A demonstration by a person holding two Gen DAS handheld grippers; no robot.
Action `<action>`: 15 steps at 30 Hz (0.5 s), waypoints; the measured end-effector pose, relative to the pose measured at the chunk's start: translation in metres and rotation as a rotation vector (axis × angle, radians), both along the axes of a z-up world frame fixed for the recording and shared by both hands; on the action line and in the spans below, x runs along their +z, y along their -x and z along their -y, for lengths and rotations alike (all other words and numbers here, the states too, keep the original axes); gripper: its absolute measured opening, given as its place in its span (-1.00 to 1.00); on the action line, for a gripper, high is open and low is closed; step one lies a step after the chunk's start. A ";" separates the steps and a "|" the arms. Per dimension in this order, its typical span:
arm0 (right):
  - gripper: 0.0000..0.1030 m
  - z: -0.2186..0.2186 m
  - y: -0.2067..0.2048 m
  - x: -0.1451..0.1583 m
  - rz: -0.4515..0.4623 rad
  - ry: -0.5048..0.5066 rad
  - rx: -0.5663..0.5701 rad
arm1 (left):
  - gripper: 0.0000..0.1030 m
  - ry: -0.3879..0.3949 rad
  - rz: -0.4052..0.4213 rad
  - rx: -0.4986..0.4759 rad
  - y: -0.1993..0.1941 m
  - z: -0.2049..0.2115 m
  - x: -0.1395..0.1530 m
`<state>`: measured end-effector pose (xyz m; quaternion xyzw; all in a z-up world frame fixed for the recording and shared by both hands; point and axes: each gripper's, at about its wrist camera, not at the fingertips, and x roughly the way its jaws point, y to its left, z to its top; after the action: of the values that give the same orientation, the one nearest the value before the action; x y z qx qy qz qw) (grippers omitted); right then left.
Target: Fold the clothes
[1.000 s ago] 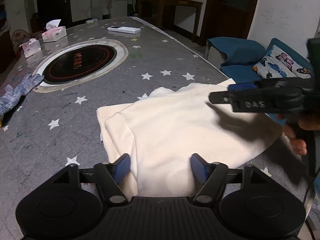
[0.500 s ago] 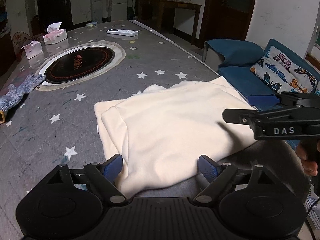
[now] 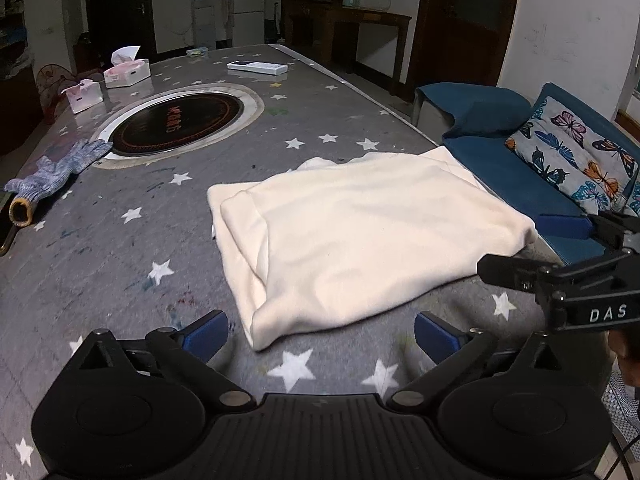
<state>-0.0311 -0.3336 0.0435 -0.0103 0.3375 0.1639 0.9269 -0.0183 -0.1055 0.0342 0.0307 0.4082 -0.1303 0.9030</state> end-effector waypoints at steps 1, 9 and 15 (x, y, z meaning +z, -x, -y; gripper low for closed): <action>1.00 -0.001 0.003 0.000 0.000 0.002 -0.002 | 0.98 0.003 0.000 0.000 0.002 -0.001 0.000; 1.00 -0.011 0.026 0.003 0.037 0.057 -0.019 | 0.99 0.024 0.003 0.011 0.021 -0.005 -0.001; 1.00 -0.015 0.037 0.002 0.038 0.061 -0.032 | 0.99 0.026 0.007 0.017 0.032 -0.006 -0.001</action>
<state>-0.0678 -0.3190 0.0456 -0.0362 0.3250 0.1384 0.9348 -0.0499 -0.0993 0.0329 0.0158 0.4037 -0.1280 0.9058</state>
